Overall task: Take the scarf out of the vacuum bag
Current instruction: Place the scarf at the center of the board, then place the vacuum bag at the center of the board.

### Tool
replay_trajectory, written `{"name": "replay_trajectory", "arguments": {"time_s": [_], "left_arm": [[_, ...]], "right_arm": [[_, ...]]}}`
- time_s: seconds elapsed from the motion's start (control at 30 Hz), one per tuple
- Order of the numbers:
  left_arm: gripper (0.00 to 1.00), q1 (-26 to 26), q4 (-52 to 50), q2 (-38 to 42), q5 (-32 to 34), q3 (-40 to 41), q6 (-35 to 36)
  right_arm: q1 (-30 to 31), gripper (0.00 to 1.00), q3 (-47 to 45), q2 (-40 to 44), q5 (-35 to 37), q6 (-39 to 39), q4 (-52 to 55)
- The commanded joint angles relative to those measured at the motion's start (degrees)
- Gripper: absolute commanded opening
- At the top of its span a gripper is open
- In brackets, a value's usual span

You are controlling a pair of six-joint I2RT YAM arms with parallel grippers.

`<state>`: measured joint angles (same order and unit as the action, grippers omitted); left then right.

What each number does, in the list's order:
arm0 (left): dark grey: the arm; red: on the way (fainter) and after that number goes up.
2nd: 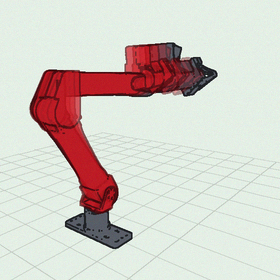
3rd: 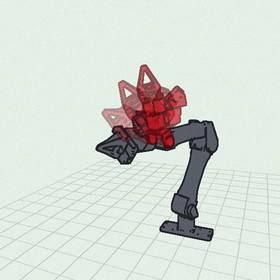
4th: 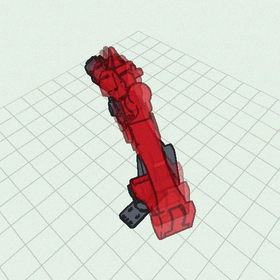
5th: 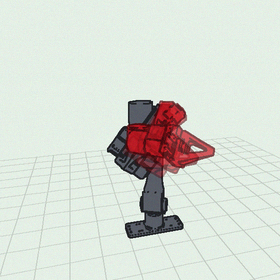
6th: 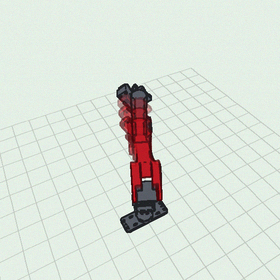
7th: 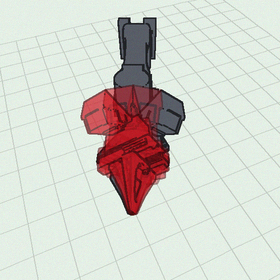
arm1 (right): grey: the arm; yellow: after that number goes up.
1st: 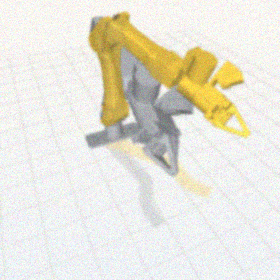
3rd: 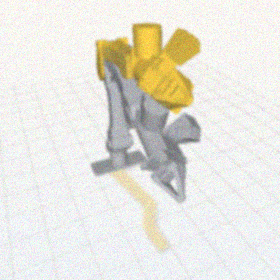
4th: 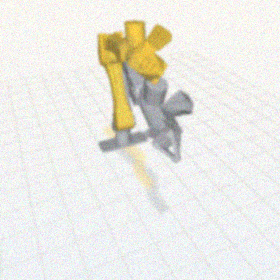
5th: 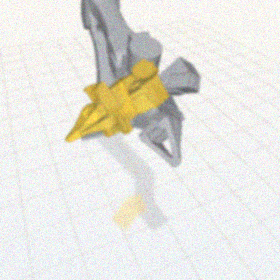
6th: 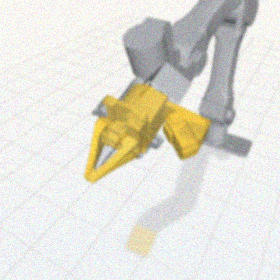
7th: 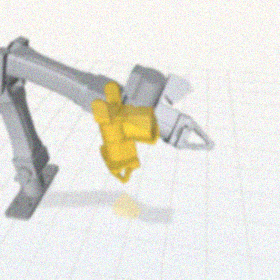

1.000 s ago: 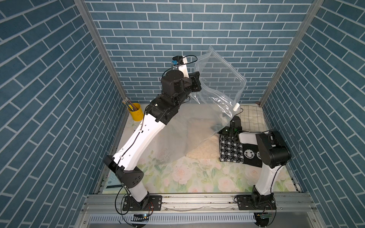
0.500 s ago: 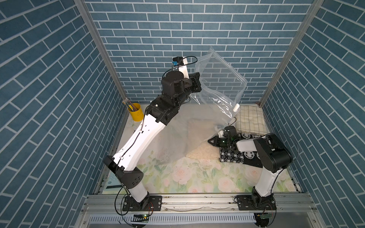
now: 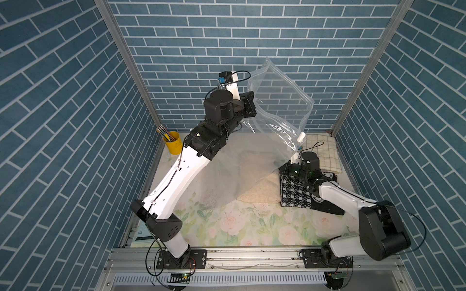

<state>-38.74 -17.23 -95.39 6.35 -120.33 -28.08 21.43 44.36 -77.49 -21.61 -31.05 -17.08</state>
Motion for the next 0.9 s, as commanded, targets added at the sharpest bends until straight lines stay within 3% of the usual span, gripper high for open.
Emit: {"name": "replay_trajectory", "arguments": {"time_s": [0.0,0.17,0.33,0.87], "left_arm": [[0.00,0.33,1.57,1.74,-0.10,1.56,0.04],[0.00,0.32,2.40,0.77,-1.30,3.15,-0.48],[0.00,0.33,3.81,-0.97,-3.48,4.61,-0.94],[0.00,0.16,16.35,-5.57,-15.41,12.02,-0.89]], "right_arm": [[-0.42,0.00,2.79,5.46,14.25,4.85,9.60],[-0.94,0.00,3.58,11.77,30.28,6.46,17.43],[-1.22,0.00,-0.22,17.79,39.13,5.56,19.02],[-2.27,0.00,-3.86,24.78,39.43,7.35,22.28]]}}
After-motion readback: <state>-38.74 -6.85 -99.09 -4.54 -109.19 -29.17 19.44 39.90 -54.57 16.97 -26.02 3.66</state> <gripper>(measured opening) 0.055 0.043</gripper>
